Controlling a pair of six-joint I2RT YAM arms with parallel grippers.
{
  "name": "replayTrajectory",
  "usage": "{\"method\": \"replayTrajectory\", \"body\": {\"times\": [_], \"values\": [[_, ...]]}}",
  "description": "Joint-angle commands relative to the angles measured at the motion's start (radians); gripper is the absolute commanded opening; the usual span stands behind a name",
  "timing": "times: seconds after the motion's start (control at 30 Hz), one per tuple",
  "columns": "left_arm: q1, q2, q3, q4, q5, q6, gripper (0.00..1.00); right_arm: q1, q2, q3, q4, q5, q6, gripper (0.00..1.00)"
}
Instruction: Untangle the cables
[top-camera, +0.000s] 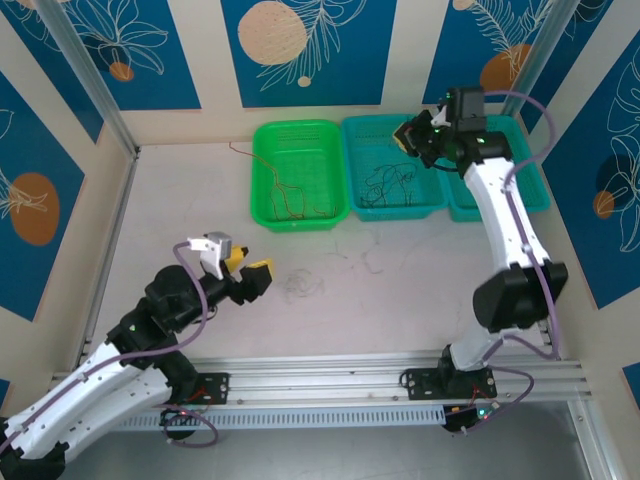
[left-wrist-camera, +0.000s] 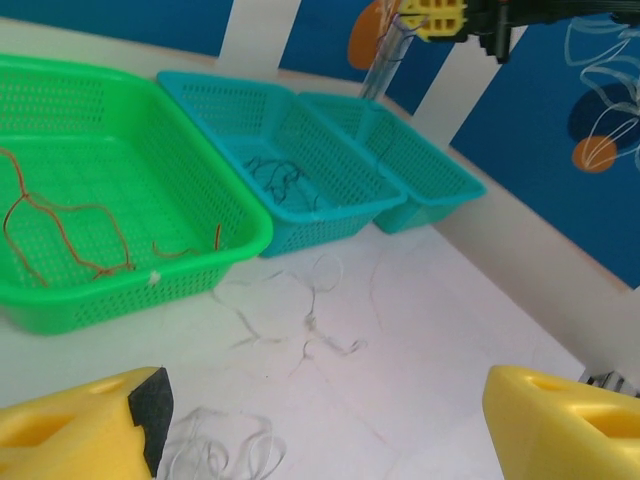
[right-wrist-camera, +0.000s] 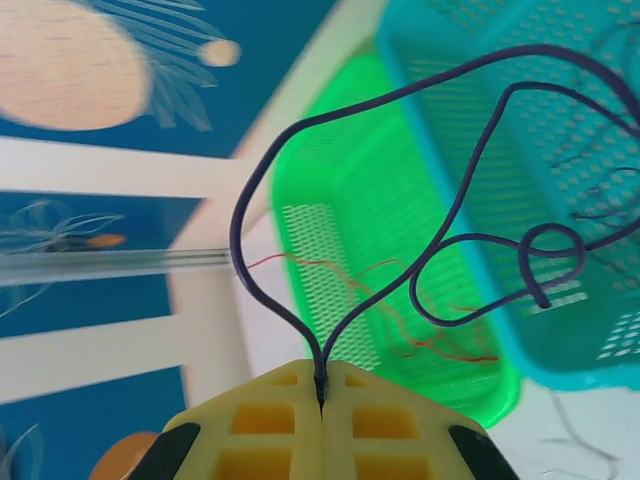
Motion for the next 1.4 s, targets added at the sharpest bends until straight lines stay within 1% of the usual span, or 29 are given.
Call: {"method": "replayTrajectory", "body": {"times": [0.0,0.03,0.1,0.13,0.17,0.2,0.23,0.37,0.47,0.63,0.7,0.8,0.9,0.97,1.07,1.13,1.2,1.23,1.37], "values": [[-0.001,0.008,0.04,-0.109,-0.028,-0.016,0.81,-0.006,0.118,0.085,-0.085,0.03,-0.063,0.35],[-0.001,0.015,0.046,-0.119,-0.034,-0.016,0.81,-0.008,0.166,0.135,-0.135,0.016,-0.079,0.5],[-0.001,0.033,0.055,-0.135,-0.039,-0.012,0.81,-0.008,0.206,0.211,-0.216,0.025,-0.106,0.66],[-0.001,0.043,0.058,-0.14,-0.038,-0.01,0.81,-0.007,0.207,0.23,-0.243,0.046,-0.118,0.73],[-0.001,0.049,0.058,-0.139,-0.036,-0.009,0.81,-0.007,0.195,0.233,-0.254,0.063,-0.125,0.78],[-0.001,0.058,0.059,-0.136,-0.03,-0.009,0.81,-0.007,0.17,0.218,-0.254,0.075,-0.131,0.82],[-0.001,0.066,0.059,-0.13,-0.022,-0.011,0.81,-0.008,0.139,0.191,-0.243,0.075,-0.139,0.85],[-0.001,0.098,0.063,-0.102,0.022,-0.006,0.81,0.001,-0.018,0.032,-0.207,0.09,-0.176,0.85],[-0.001,0.124,0.077,-0.106,0.056,0.009,0.81,0.032,-0.195,-0.195,-0.117,0.13,-0.193,0.85],[-0.001,0.152,0.101,-0.11,0.118,0.037,0.81,0.108,-0.503,-0.621,0.057,0.263,-0.176,0.83],[-0.001,0.156,0.106,-0.119,0.123,0.048,0.81,0.14,-0.588,-0.771,0.145,0.315,-0.195,0.83],[-0.001,0.16,0.11,-0.128,0.125,0.06,0.81,0.196,-0.656,-0.955,0.3,0.344,-0.262,0.81],[-0.001,0.158,0.108,-0.132,0.126,0.056,0.81,0.251,-0.649,-1.076,0.453,0.409,-0.297,0.79],[-0.002,0.156,0.108,-0.133,0.128,0.051,0.81,0.289,-0.602,-1.123,0.56,0.465,-0.341,0.78],[-0.001,0.149,0.105,-0.134,0.131,0.036,0.81,0.3,-0.493,-1.12,0.635,0.482,-0.373,0.77],[-0.001,0.143,0.104,-0.14,0.131,0.031,0.81,0.302,-0.419,-1.112,0.682,0.495,-0.37,0.73],[-0.002,0.138,0.106,-0.146,0.13,0.029,0.81,0.31,-0.366,-1.114,0.74,0.504,-0.381,0.71],[-0.001,0.135,0.106,-0.149,0.127,0.028,0.81,0.319,-0.337,-1.117,0.78,0.528,-0.396,0.7],[-0.001,0.119,0.105,-0.165,0.123,0.028,0.81,0.318,-0.262,-1.113,0.836,0.572,-0.393,0.64]]}}
